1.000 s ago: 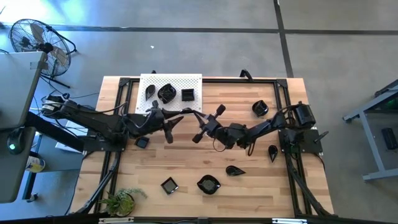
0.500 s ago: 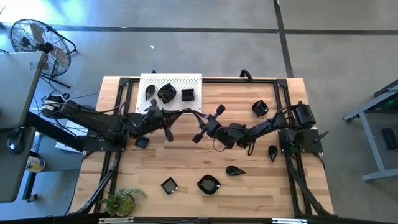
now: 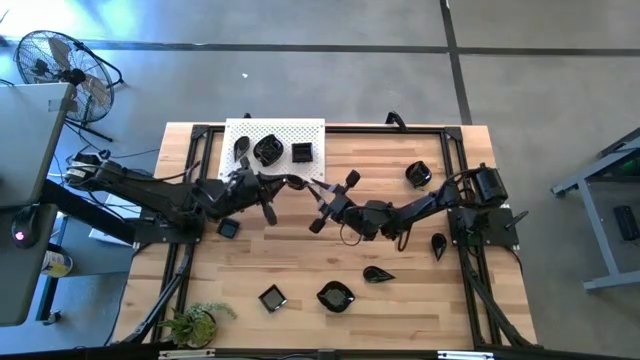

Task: Pick & Place Mini shaped plates
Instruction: Stack the drop-shaped plate on top of the drop-shaped plate on the shelf

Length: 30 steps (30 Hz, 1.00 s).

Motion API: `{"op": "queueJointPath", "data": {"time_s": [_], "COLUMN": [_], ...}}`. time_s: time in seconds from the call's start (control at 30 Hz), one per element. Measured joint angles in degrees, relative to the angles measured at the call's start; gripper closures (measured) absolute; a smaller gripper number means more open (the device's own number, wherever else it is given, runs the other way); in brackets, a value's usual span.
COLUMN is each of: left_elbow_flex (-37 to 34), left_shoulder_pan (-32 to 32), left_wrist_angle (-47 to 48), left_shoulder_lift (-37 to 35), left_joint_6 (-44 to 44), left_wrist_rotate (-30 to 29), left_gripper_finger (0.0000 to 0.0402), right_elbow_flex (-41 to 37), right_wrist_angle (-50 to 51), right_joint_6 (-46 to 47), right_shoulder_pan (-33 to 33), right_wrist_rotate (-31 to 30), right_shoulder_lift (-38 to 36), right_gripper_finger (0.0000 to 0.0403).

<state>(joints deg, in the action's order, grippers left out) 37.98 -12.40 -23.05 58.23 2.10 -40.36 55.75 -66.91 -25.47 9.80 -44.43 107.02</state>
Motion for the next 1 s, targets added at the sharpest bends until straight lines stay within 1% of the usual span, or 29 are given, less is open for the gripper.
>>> {"op": "queueJointPath", "data": {"time_s": [0.17,0.23,0.3,0.37,0.43,0.5,0.57,0.63,0.67,0.73,0.8,0.9,1.0], "left_elbow_flex": [0.00,0.01,1.23,3.46,7.15,11.78,17.50,23.76,26.85,32.75,37.74,43.23,45.92], "left_shoulder_pan": [0.00,0.01,0.02,0.04,0.04,0.41,2.28,5.66,7.87,13.11,18.67,26.88,34.08], "left_wrist_angle": [1.07,2.76,7.35,14.02,22.18,32.08,43.47,56.24,62.11,72.20,81.23,89.95,95.40], "left_shoulder_lift": [-2.91,-4.94,-7.21,-9.40,-10.88,-11.69,-11.83,-11.66,-11.03,-9.20,-7.65,-4.50,-1.85], "left_joint_6": [-1.96,-3.10,-3.88,-3.79,-3.03,-0.72,3.52,10.20,13.54,19.08,22.54,25.50,25.70], "left_wrist_rotate": [-2.23,-3.94,-5.81,-7.40,-9.13,-11.21,-11.22,-8.23,-6.03,-0.56,5.93,15.49,23.95], "left_gripper_finger": [0.0401,0.0401,0.0401,0.0401,0.0401,0.0401,0.0401,0.0401,0.0401,0.0401,0.0401,0.0401,0.0401], "right_elbow_flex": [0.00,0.00,0.00,0.00,0.00,0.00,0.00,0.00,0.00,0.00,0.00,-0.01,-0.02], "right_wrist_angle": [4.37,7.03,10.43,13.93,16.96,19.99,22.32,23.96,24.70,25.30,25.60,26.42,26.80], "right_joint_6": [4.24,5.57,7.24,8.36,10.11,11.28,11.90,11.98,11.98,12.12,12.12,11.87,11.72], "right_shoulder_pan": [-0.02,-0.01,0.00,0.00,0.00,-0.02,-0.02,0.00,0.00,0.00,0.00,0.00,0.00], "right_wrist_rotate": [-0.03,-0.01,-0.02,-0.10,-0.15,-0.15,-0.15,-0.09,0.07,0.22,0.39,2.09,4.59], "right_shoulder_lift": [-0.02,-0.02,-0.02,-0.02,-0.02,-0.02,-0.02,-0.02,-0.02,-0.02,-0.02,-0.02,-0.02], "right_gripper_finger": [0.0283,0.0276,0.0276,0.0286,0.0306,0.0334,0.0367,0.0393,0.0397,0.0390,0.0384,0.0390,0.0400]}}
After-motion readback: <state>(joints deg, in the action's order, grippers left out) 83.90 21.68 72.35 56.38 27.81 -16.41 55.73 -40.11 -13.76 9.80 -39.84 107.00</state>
